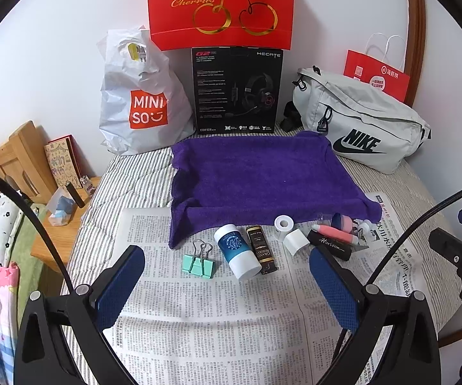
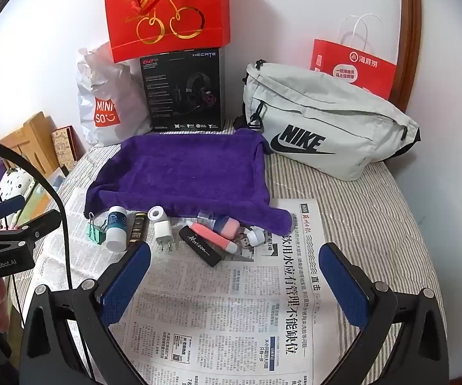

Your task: Organize rigid objects

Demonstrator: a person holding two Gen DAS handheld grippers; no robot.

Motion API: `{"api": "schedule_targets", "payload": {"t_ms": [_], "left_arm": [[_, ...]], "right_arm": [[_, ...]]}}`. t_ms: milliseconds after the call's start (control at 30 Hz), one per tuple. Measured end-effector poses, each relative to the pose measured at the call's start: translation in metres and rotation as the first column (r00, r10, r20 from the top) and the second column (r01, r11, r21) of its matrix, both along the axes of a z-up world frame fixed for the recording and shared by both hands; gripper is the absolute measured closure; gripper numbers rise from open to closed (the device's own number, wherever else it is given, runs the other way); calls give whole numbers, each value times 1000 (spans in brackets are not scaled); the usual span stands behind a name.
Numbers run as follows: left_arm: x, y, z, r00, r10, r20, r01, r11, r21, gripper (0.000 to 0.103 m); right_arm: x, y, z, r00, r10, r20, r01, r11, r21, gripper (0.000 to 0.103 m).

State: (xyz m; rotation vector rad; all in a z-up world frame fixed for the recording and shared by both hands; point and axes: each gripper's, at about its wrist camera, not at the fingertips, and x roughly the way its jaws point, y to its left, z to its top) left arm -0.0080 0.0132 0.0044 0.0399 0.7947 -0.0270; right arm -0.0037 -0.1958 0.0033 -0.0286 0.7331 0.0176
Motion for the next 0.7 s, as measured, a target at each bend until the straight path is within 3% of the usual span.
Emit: {"api": "schedule_targets", "payload": {"t_ms": [700], "left_arm": [[-1,-1,-1,1000,-8,-5,8,1000,1,0]], "right_arm": [[1,3,-2,1000,4,-7,-4,1000,-5,0]]}}
